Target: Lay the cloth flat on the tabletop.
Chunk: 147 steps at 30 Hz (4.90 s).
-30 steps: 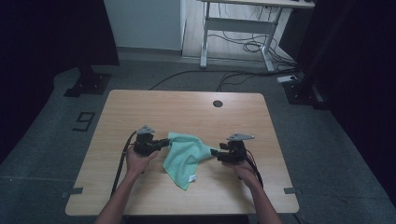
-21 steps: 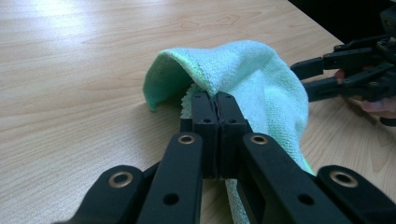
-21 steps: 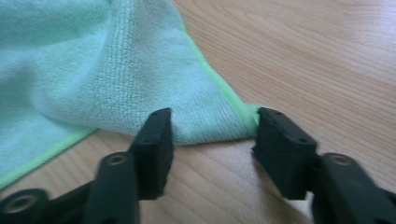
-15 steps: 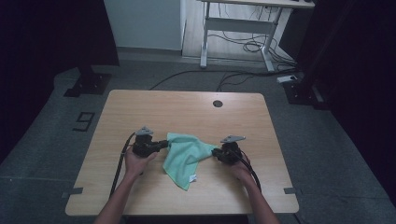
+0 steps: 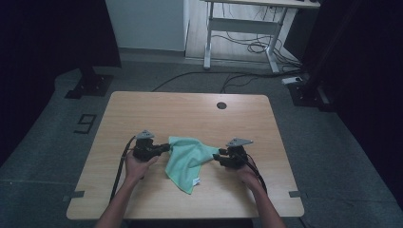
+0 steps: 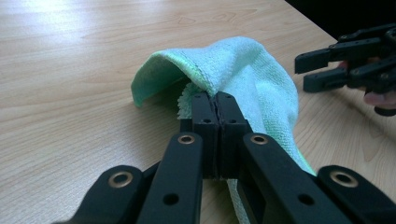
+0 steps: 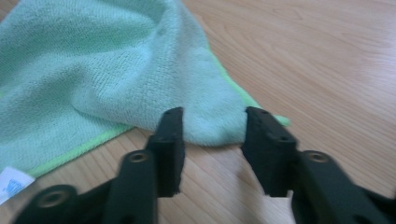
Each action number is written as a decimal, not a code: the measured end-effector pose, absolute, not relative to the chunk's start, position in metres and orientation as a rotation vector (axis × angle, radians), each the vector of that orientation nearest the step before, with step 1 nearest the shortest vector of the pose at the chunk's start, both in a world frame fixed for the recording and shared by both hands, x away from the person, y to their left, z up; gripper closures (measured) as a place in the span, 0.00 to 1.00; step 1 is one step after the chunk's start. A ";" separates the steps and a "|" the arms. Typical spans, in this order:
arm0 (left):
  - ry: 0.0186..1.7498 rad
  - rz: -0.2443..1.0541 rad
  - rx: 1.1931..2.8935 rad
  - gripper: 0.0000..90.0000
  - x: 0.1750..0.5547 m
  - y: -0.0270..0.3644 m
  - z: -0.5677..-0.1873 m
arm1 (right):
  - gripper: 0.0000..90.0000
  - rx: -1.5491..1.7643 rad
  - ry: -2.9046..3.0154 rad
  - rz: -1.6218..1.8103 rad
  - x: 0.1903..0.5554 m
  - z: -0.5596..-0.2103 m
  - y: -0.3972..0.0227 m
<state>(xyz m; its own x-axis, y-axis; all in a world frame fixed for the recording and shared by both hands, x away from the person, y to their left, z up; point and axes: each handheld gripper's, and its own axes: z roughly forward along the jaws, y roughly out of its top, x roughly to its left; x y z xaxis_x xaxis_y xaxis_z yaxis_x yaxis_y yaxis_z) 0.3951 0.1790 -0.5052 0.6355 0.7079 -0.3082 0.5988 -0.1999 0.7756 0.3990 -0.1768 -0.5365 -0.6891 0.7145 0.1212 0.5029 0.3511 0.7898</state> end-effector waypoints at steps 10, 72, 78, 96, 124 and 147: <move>1.035 0.125 1.900 0.98 0.395 0.176 -0.510 | 0.66 1.049 2.450 1.227 0.402 -0.547 -0.156; 1.167 -0.018 1.877 0.68 0.436 0.177 -0.527 | 0.54 1.065 2.400 1.118 0.362 -0.549 -0.164; 1.185 0.041 1.841 0.95 0.446 0.178 -0.529 | 0.59 1.057 2.392 1.122 0.364 -0.550 -0.169; 1.230 0.254 1.965 0.44 0.428 0.185 -0.526 | 0.59 1.083 2.393 1.128 0.365 -0.549 -0.172; 1.007 0.223 2.147 0.43 0.378 0.145 -0.541 | 0.44 1.060 2.398 1.161 0.362 -0.551 -0.158; 0.989 0.240 2.140 0.42 0.369 0.145 -0.543 | 0.37 1.126 2.374 1.151 0.423 -0.537 -0.122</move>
<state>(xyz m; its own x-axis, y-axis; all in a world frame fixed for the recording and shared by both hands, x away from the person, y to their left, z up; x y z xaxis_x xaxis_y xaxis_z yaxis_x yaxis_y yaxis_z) 0.3688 0.1447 -0.5427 0.6834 0.7176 -0.1340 0.5762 -0.4175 0.7026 0.4235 -0.1219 -0.5368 -0.6605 0.7458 0.0865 0.5297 0.3812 0.7576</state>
